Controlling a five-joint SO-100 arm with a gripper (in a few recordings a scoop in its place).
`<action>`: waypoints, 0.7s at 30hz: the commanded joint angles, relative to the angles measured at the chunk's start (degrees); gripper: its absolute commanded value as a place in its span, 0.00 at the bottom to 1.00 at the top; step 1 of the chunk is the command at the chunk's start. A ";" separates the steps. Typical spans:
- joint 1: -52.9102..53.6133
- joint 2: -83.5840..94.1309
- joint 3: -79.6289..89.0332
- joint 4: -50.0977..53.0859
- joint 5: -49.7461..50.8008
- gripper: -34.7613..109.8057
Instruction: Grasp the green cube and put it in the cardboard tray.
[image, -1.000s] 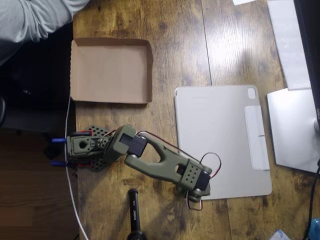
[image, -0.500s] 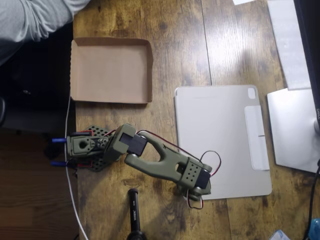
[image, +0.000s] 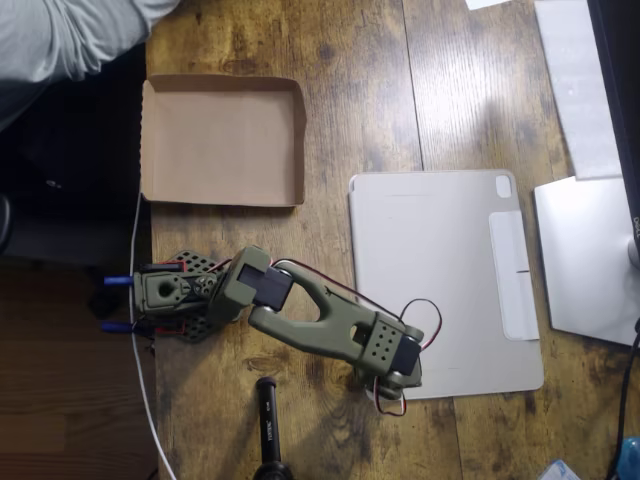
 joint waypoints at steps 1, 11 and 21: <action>-0.88 4.39 -0.26 1.23 0.44 0.35; -7.38 6.94 -6.42 8.53 4.75 0.34; -21.01 10.37 -12.66 21.45 11.60 0.35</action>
